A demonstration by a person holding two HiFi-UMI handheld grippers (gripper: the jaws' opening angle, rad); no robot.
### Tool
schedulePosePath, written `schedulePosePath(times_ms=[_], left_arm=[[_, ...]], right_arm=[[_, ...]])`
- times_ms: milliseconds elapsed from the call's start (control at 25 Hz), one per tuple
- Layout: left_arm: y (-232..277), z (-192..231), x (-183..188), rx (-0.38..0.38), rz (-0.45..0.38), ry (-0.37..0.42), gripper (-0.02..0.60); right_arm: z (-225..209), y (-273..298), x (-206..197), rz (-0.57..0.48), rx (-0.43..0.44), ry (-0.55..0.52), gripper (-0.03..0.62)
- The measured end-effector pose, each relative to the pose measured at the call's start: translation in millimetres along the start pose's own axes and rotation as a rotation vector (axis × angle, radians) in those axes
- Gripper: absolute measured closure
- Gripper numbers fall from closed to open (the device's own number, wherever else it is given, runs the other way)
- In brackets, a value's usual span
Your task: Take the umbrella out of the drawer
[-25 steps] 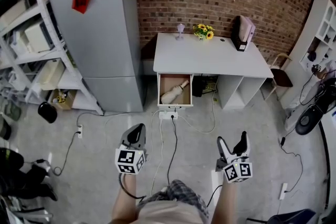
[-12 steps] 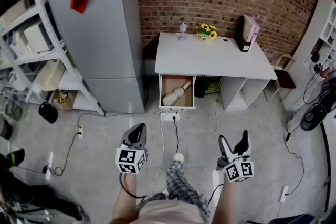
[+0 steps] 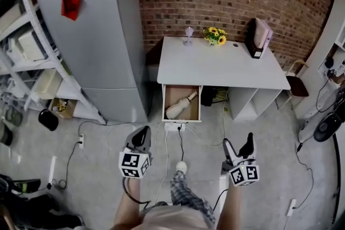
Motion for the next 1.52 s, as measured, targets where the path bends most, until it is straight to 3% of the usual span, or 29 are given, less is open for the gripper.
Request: schedulePosePath(times_ms=[160,480,760,1040,1520], left_arm=[[59.4,12.1,2.3,0.012,0.015,0.016,0.557],[190.3,58.6,50.0,0.050,-0.008,0.027,0.557],[278.5,90.8,48.5,0.099,0.023,0.004,0.557],[323.3,123.1,49.8,0.112,0.058,-0.015,0.557],[363.1,135.3,12.5,0.078,0.127,-0.042,0.557]], right_arm=[[-25.4,61.1,-20.1,0.015,0.016,0.031,0.046],[-59.1,216.1,-25.0,0.027,0.081,0.034,0.046],[-81.9,321.1,-54.7,0.086,0.145,0.050,0.046],[-72.3,382.1,-71.6,0.130,0.177,0.053,0.048],[-54.5,415.3,-126.8,0.232,0.204,0.092,0.048]])
Point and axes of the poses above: the fingertips, and each gripper's own axes: y forward along the fingers, z to its left, x out of its top, the point moved 2 cm from there along -y, backward along the fingers, and after that the axes turned 4 degrees about -y, right-handed, at the moved point
